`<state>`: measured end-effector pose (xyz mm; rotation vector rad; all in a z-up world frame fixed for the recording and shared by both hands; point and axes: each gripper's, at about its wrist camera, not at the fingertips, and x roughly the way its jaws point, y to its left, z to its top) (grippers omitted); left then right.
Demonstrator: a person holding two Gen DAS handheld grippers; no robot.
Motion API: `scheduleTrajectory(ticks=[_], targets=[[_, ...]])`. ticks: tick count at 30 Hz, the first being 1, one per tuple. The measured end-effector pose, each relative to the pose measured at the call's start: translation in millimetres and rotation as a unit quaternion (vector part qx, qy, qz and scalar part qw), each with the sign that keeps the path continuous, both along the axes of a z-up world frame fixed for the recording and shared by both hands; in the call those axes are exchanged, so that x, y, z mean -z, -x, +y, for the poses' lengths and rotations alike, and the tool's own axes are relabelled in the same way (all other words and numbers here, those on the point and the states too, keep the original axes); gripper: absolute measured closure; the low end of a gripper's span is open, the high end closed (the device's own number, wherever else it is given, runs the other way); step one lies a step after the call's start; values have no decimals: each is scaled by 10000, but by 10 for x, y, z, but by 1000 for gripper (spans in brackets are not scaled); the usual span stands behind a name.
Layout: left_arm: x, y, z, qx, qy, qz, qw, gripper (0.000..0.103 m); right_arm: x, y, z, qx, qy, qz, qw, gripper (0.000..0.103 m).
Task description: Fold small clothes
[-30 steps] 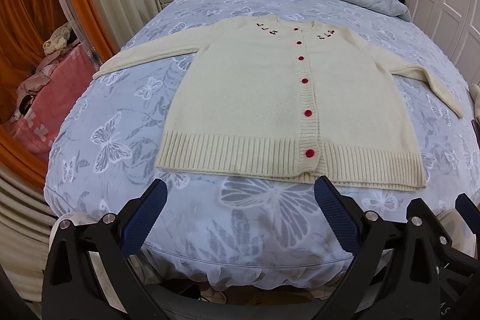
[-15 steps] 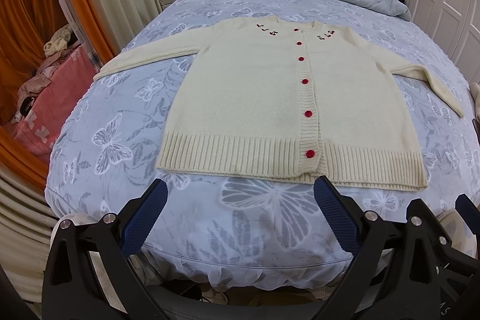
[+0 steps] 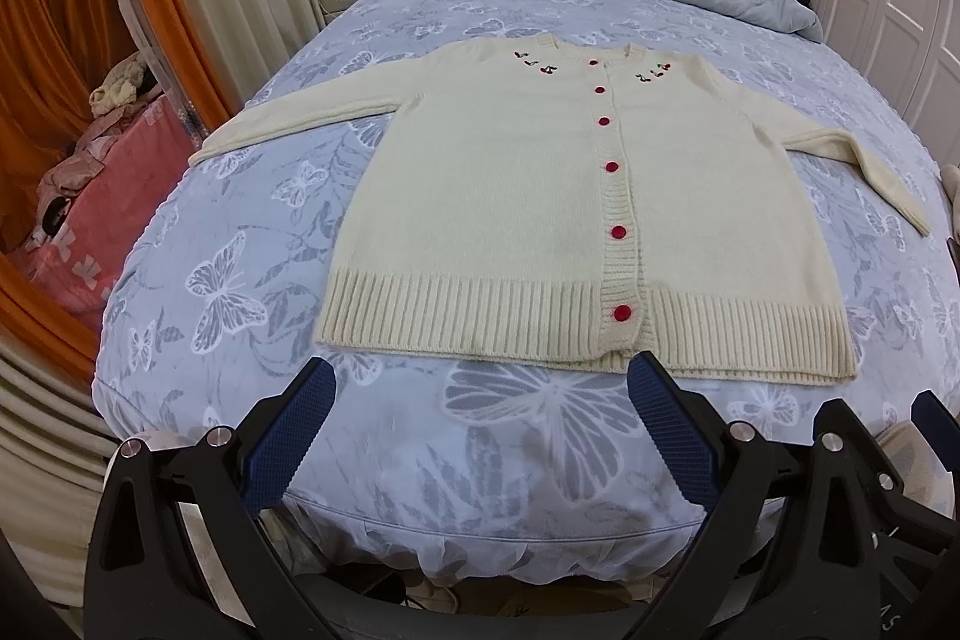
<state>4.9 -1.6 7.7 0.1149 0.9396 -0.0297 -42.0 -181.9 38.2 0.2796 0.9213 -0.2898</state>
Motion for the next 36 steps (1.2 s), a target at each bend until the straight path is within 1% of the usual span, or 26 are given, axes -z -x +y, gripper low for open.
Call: scheduleTrajectory(ticks=[17,21,36], targets=[[2,-8,-22,-2,-17,-15,10000,8,-23,-5,4,-1,-17,0,10000,5],[12,-7,-37,15,-15,-10,10000,10,-17,-5,2,6,-17,8,10000,5],[23,-5,-32,15,-19,-12,10000,10,-6,-22,6,1,-35,7,10000,5]])
